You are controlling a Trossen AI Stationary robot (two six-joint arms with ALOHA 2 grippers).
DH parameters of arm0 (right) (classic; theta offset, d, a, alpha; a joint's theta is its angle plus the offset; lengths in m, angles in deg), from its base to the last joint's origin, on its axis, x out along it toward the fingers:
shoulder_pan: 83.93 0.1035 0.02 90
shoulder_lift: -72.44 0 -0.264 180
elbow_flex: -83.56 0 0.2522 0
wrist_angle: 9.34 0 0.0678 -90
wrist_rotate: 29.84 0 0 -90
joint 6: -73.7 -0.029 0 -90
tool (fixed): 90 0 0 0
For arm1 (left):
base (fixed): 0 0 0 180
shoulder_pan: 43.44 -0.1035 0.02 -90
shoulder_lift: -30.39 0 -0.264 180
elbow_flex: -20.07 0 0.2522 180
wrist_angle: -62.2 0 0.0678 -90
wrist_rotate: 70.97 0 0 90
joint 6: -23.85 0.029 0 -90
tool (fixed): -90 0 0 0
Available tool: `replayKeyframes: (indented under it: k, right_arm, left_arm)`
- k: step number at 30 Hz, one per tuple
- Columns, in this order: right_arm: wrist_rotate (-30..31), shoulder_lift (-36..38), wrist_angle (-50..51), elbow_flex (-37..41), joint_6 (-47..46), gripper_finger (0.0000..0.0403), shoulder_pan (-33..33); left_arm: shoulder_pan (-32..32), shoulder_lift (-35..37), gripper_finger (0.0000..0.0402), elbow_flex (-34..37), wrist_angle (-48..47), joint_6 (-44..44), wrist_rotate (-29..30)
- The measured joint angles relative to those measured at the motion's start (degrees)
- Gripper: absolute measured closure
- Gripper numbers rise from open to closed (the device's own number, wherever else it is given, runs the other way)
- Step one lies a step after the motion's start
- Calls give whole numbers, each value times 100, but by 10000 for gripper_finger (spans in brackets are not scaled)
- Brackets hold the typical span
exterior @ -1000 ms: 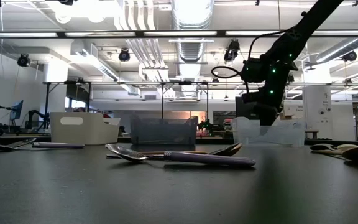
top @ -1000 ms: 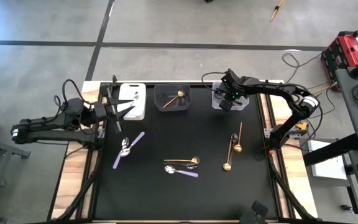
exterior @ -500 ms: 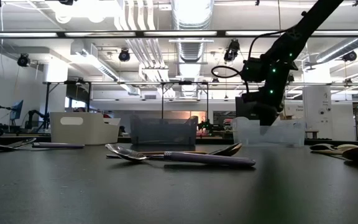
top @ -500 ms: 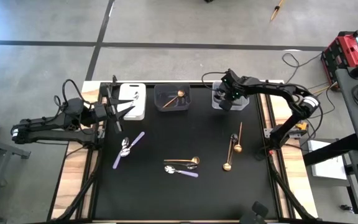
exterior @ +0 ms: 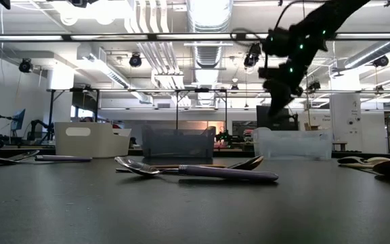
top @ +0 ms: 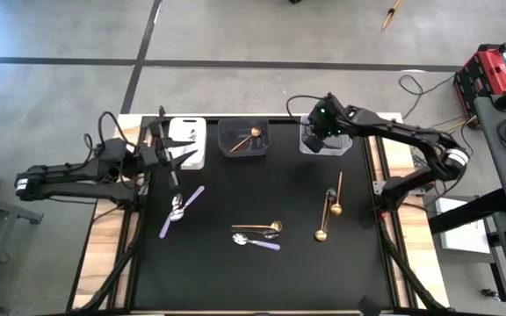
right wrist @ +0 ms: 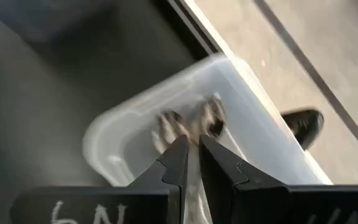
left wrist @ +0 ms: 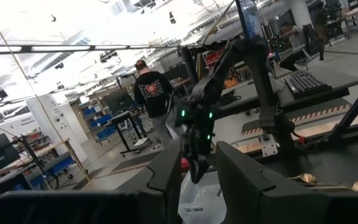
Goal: Sort silverware by color (type)
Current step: Put the gold spoon into the black bin
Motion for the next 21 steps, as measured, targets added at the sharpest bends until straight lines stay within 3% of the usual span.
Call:
replayKeyframes:
  k: [9,21]
  right_arm:
    - [-2,479,-390,9,-575,369,1174]
    - [-6,471,-371,-24,-2194,369,2517]
  left_arm:
    - [-2,-480,318,0,412,-162,0]
    - [-2,-647,318,-20,462,-492,0]
